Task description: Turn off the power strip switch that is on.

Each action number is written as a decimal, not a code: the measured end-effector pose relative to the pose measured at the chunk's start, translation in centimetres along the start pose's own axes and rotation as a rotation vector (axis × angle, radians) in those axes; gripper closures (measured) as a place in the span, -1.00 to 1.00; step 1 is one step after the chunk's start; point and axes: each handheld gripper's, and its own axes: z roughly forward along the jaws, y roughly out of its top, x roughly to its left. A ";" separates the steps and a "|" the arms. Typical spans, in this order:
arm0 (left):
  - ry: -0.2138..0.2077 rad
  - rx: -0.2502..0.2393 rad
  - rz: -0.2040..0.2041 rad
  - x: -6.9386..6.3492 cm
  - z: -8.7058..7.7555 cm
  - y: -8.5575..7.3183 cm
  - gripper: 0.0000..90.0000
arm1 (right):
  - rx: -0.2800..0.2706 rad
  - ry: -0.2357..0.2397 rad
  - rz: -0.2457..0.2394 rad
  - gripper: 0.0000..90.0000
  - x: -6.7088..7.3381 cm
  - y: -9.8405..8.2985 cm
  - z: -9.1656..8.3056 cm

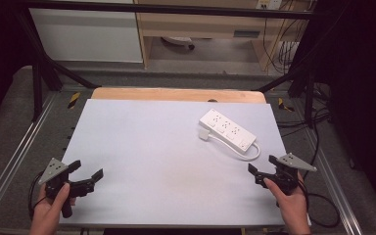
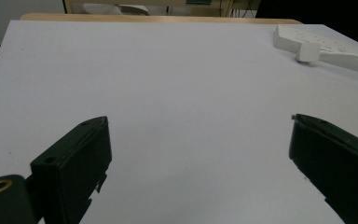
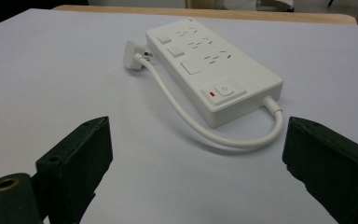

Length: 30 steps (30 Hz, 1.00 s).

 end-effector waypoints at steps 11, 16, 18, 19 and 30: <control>0.002 0.003 0.001 0.0 0.0 0.0 -0.88 | -0.015 -0.026 -0.040 0.04 -0.3 1.2 -0.1; 0.001 0.001 0.001 0.0 0.0 0.0 -0.88 | -0.038 -0.012 -0.068 0.44 -0.7 1.8 -0.3; 0.002 0.002 0.001 0.0 0.0 0.0 -0.88 | -0.051 -0.011 -0.079 0.61 -0.8 2.1 -0.3; 0.001 0.001 0.001 0.0 0.0 0.0 -0.88 | -0.063 -0.010 -0.085 0.69 -0.8 2.2 -0.3; -0.002 0.004 0.007 0.0 0.1 0.0 -0.88 | -0.073 -0.030 -0.109 0.98 -1.9 4.4 1.4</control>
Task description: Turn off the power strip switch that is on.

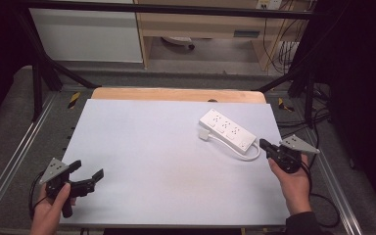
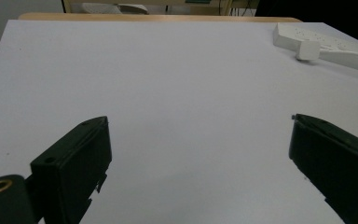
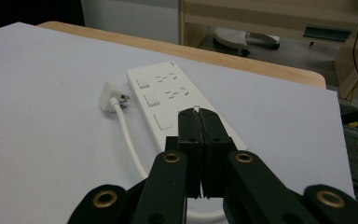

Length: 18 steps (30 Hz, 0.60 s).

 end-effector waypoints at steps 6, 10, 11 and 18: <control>-0.006 0.007 0.009 -0.1 0.2 0.0 -0.88 | -0.019 0.002 0.025 1.00 -1.1 1.0 0.6; -0.006 0.007 0.006 -0.1 0.1 0.0 -0.88 | -0.015 -0.008 0.030 1.00 -1.4 1.7 1.0; -0.007 0.007 0.006 -0.1 0.1 0.0 -0.88 | -0.015 -0.008 0.030 1.00 -1.4 1.7 1.0; -0.008 0.005 0.003 -0.1 0.1 0.0 -0.88 | -0.027 0.010 0.016 1.00 -1.2 3.3 2.0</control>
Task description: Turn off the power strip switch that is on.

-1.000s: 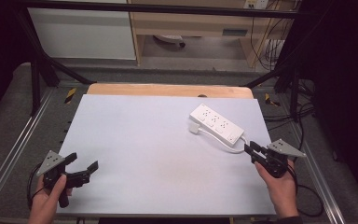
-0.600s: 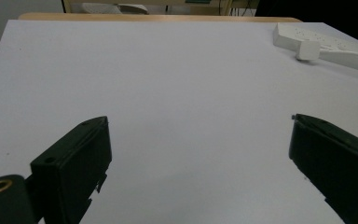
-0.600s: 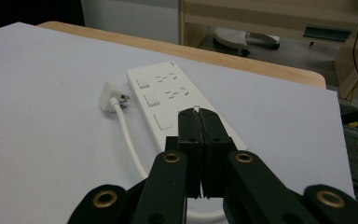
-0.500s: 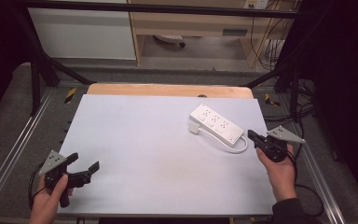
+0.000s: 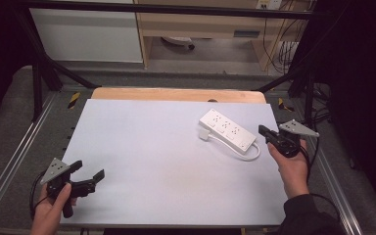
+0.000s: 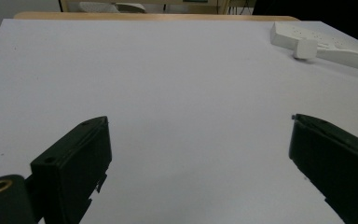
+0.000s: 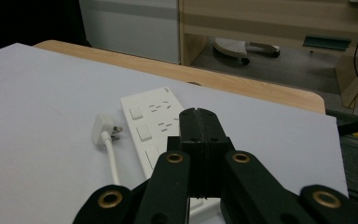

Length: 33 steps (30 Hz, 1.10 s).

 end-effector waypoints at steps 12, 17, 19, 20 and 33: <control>-0.001 -0.001 0.002 0.0 0.0 0.0 -0.88 | 0.020 0.021 -0.017 1.00 0.0 1.5 1.7; -0.002 -0.001 0.001 0.0 0.0 0.0 -0.88 | 0.030 0.016 -0.022 1.00 0.1 1.9 2.5; -0.002 -0.002 0.000 0.0 0.0 0.0 -0.88 | 0.032 0.016 -0.024 1.00 0.1 1.9 2.7; -0.003 -0.007 -0.001 -0.1 0.0 0.0 -0.88 | 0.037 0.016 -0.025 1.00 0.2 2.0 3.2; -0.005 -0.009 0.000 -0.1 0.0 0.1 -0.88 | 0.078 0.024 -0.054 1.00 0.6 2.0 5.2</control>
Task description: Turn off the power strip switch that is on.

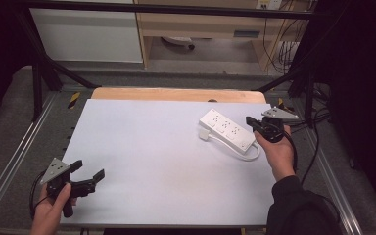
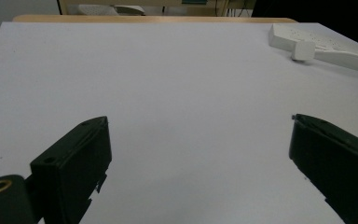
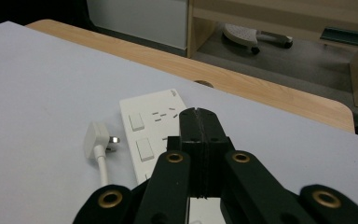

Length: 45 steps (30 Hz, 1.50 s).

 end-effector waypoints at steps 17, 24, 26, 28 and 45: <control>-0.003 0.010 0.002 0.0 0.1 0.0 -0.88 | 0.068 0.009 -0.027 1.00 0.3 -0.2 2.0; -0.003 0.010 0.003 0.0 0.0 0.0 -0.88 | 0.100 0.007 -0.030 1.00 0.3 -0.5 2.9; -0.004 0.010 0.001 0.0 0.0 0.0 -0.88 | 0.106 0.007 -0.033 1.00 0.3 -0.6 3.1; -0.005 0.010 0.002 0.0 0.0 0.0 -0.88 | 0.111 0.008 -0.035 1.00 0.3 -0.6 3.2; -0.008 0.013 0.005 0.0 0.0 0.0 -0.88 | 0.160 0.010 -0.058 1.00 0.4 -1.3 4.1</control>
